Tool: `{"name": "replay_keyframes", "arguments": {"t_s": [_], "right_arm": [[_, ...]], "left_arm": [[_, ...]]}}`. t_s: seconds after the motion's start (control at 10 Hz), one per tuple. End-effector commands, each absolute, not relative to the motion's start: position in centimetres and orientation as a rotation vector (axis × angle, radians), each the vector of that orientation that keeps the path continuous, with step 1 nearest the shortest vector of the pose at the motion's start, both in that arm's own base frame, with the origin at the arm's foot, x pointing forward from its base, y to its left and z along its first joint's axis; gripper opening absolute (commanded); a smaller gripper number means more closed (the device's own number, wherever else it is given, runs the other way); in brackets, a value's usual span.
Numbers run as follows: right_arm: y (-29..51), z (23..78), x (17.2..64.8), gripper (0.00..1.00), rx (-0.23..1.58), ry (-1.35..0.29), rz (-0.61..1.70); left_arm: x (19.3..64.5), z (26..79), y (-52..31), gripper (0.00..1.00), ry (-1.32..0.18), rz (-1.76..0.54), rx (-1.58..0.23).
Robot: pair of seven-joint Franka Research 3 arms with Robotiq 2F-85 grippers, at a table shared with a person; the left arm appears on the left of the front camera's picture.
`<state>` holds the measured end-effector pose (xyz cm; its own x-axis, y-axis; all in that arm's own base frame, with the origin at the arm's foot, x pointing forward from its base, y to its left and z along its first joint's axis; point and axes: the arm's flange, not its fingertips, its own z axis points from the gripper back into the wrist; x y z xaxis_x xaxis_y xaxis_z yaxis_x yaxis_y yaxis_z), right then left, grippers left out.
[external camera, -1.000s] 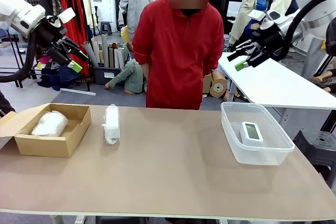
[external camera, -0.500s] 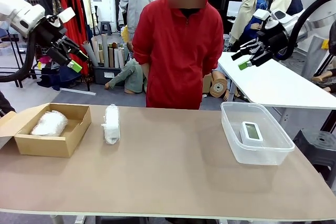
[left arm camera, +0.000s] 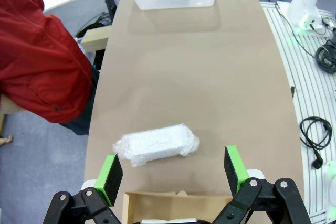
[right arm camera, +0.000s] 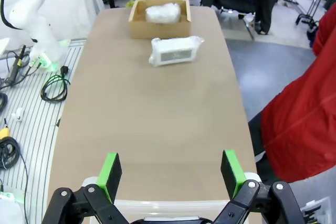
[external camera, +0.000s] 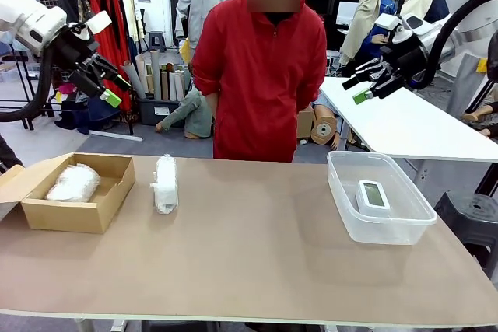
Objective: Separate and place wrapped and unwrapped clocks.
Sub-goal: Pick up the Digital clock indicated by the person.
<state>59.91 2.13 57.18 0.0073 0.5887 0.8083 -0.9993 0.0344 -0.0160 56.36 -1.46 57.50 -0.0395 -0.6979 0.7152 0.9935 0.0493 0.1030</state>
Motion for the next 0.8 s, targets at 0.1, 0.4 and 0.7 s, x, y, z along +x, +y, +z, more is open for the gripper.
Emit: {"name": "replay_keyframes", "arguments": {"t_s": [0.1, 0.4, 0.7], "right_arm": [[2.24, 57.20, 59.87, 1.00, 0.712, -0.755, 1.421], [2.24, 57.20, 59.87, 1.00, 0.712, -0.755, 1.421], [2.24, 57.20, 59.87, 1.00, 0.712, -0.755, 1.421]], "left_arm": [[56.10, 57.56, -1.41, 1.00, -0.706, -1.476, -0.526], [56.10, 57.56, -1.41, 1.00, -0.706, -1.476, -0.526], [56.10, 57.56, -1.41, 1.00, -0.706, -1.476, -0.526]]}}
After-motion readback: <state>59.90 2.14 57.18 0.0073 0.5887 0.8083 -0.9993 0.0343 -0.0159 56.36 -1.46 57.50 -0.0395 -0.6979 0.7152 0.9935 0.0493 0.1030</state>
